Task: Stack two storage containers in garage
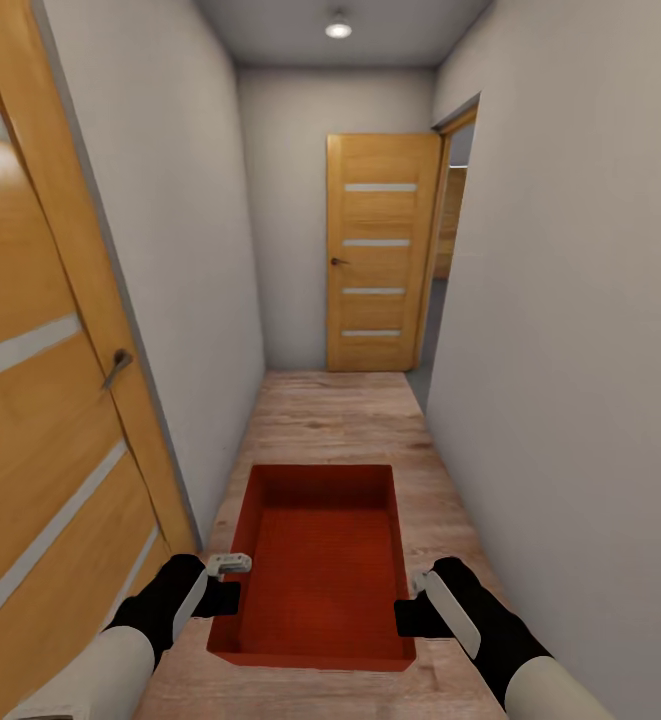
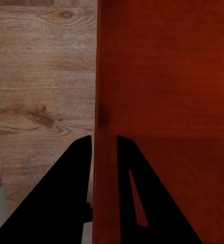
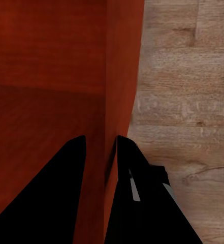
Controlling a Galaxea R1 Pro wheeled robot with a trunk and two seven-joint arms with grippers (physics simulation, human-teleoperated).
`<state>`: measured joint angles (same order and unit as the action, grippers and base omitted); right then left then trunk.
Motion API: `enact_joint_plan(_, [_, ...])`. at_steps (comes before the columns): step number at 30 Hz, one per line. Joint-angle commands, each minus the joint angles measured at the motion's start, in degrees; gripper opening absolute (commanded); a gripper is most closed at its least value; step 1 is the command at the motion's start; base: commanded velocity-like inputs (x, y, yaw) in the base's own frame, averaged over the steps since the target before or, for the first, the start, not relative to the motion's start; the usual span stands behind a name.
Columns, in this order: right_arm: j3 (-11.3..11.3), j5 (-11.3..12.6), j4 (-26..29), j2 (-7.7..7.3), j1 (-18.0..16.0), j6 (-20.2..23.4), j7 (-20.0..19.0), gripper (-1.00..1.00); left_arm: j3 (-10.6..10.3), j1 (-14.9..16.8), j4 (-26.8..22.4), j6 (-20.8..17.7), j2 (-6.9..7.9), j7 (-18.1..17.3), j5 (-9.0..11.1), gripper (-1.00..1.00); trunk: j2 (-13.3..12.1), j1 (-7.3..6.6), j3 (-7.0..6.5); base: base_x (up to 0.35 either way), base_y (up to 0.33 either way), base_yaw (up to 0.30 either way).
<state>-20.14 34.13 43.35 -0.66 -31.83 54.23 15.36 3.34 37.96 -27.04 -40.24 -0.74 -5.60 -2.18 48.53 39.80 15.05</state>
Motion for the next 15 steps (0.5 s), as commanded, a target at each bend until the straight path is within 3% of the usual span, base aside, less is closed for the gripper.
enact_joint_plan(1, [-0.3, -2.5, 0.0, -0.04, 0.0, 0.8, 0.7, -1.00, 0.2, 0.1, -0.2, -0.3, -0.14, -0.1, 0.2, -1.00, 0.1, 0.04, 0.08, 0.321, 0.110, 0.000])
enact_joint_plan(15, [-0.3, -2.5, 0.0, -0.04, 0.0, 0.8, 0.7, -1.00, 0.2, 0.1, -0.3, -0.3, -0.14, -0.1, 0.2, -1.00, 0.1, 0.04, 0.07, 0.321, 0.105, -0.005])
